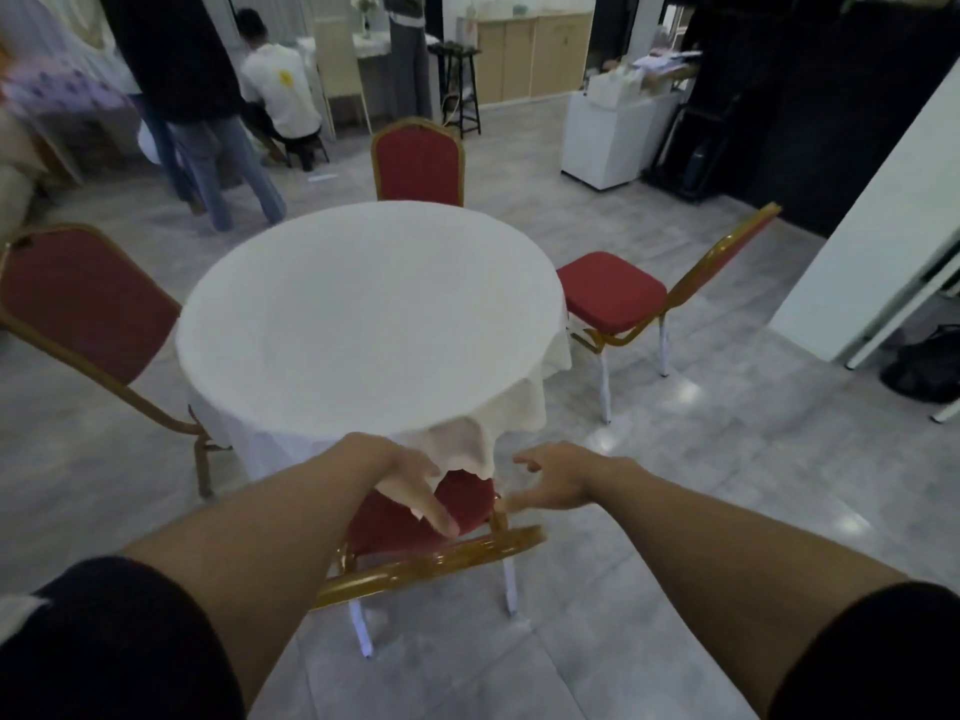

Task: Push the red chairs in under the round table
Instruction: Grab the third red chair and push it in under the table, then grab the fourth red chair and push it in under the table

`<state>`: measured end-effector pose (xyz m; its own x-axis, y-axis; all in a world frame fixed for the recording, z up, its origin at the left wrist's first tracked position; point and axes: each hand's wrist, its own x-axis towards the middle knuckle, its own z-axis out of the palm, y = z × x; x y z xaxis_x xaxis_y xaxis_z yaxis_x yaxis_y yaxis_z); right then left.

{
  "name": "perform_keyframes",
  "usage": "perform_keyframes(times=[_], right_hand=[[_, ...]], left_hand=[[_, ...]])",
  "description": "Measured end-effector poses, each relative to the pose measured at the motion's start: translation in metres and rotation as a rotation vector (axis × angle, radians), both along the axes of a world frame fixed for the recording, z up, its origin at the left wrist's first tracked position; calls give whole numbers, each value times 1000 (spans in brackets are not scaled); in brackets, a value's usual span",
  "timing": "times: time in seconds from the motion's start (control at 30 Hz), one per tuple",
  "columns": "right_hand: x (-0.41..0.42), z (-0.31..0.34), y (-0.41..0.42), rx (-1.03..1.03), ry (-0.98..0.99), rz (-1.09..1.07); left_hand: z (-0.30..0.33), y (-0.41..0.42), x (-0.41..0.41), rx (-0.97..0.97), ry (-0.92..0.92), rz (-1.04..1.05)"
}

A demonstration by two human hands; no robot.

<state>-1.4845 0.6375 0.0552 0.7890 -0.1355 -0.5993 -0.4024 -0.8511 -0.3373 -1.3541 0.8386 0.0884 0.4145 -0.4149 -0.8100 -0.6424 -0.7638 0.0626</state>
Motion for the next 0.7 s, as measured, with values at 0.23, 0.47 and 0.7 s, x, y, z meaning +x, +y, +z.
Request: perform_keyframes(times=[0.23,0.47,0.7], right_hand=[[-39,43,-100,-81,-152,-233],[-94,73,-195,-142,-250,-376],[-133,71,-307,-213,-207,-483]], left_hand=[[31,-106,-27,-382,-282,32],[54,-225,-68,-454,-317,-133],[41,-374,-76,-521,-307,-295]])
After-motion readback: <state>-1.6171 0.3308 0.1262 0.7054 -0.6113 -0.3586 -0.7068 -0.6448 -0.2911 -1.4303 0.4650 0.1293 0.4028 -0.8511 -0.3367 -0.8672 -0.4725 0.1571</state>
